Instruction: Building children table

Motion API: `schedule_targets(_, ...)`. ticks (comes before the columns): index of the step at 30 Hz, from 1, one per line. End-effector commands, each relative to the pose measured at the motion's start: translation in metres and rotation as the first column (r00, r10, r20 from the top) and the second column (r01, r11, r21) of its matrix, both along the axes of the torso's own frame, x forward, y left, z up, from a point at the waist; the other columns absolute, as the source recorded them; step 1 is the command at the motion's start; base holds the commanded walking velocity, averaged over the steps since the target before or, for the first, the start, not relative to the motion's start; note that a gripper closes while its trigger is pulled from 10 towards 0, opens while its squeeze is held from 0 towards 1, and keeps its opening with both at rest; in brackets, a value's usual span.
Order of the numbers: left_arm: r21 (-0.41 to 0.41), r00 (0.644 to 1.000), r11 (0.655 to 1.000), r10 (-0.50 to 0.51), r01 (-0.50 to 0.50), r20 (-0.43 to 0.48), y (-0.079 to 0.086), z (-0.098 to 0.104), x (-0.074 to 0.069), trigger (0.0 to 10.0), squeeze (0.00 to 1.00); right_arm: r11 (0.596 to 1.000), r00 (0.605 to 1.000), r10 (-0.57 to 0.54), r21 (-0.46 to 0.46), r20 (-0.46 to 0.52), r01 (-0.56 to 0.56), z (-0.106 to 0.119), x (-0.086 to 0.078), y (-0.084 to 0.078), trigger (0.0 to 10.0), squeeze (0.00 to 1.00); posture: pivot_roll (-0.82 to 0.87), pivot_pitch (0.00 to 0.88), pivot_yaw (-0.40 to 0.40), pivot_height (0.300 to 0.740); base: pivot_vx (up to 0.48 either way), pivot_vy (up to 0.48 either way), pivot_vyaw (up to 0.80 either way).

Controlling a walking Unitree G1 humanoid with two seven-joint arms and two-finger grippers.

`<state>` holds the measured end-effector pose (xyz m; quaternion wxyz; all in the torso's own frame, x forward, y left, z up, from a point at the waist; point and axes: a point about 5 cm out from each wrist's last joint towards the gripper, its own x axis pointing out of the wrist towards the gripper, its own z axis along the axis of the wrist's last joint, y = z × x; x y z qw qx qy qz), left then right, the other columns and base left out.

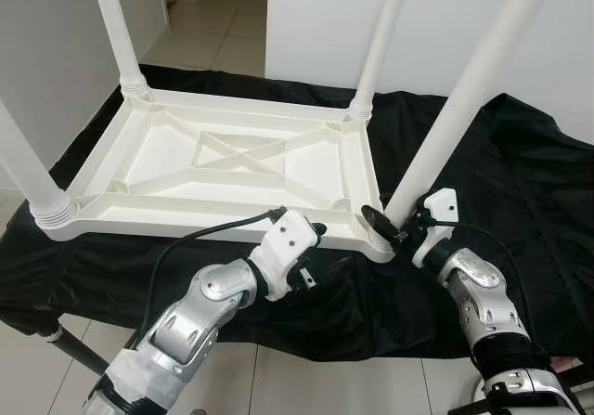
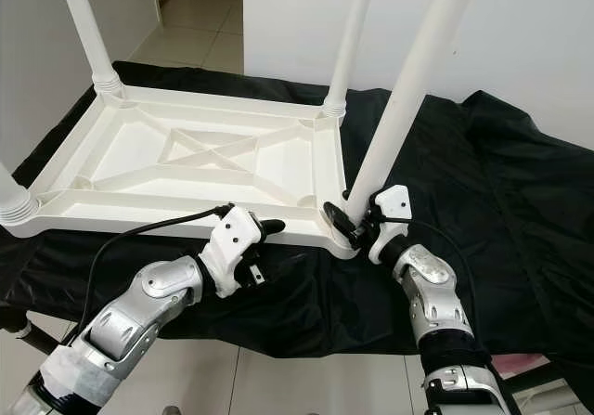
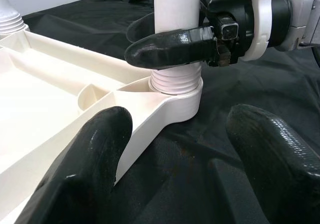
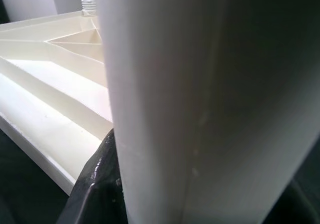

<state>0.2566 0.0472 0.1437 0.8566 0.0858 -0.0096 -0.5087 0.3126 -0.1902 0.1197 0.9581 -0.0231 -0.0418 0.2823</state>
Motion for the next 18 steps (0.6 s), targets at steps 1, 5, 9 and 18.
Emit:
schedule_targets(1, 0.015, 0.997, 0.997, -0.074, 0.075, -0.007, -0.004, 0.000, -0.004, 10.0, 0.00, 0.999, 0.999, -0.027, 0.029, -0.035, 0.028, -0.007, -0.004, -0.004, 10.0, 0.00, 0.01, 0.000, -0.075, 0.740, 0.000, 0.000, 0.00)
schedule_targets(5, 0.015, 0.997, 0.997, -0.078, 0.078, -0.008, -0.006, -0.001, -0.005, 10.0, 0.00, 0.993, 0.993, -0.105, 0.043, -0.056, 0.107, -0.012, -0.006, -0.002, 10.0, 0.00, -0.01, 0.000, -0.077, 0.740, 0.000, 0.000, 0.00)
schedule_targets(9, 0.011, 0.997, 0.997, -0.079, 0.079, -0.004, -0.010, 0.000, -0.004, 10.0, 0.00, 0.987, 0.985, -0.155, 0.039, -0.073, 0.158, -0.019, -0.009, 0.000, 10.0, 0.00, -0.01, 0.000, -0.079, 0.740, 0.000, 0.000, 0.00)
schedule_targets(18, 0.003, 0.996, 0.996, -0.085, 0.085, -0.005, -0.012, 0.000, -0.005, 10.0, 0.00, 0.899, 0.905, -0.414, 0.108, -0.102, 0.424, -0.017, -0.019, 0.016, 10.0, 0.00, -0.02, 0.000, -0.082, 0.740, 0.000, 0.000, 0.00)
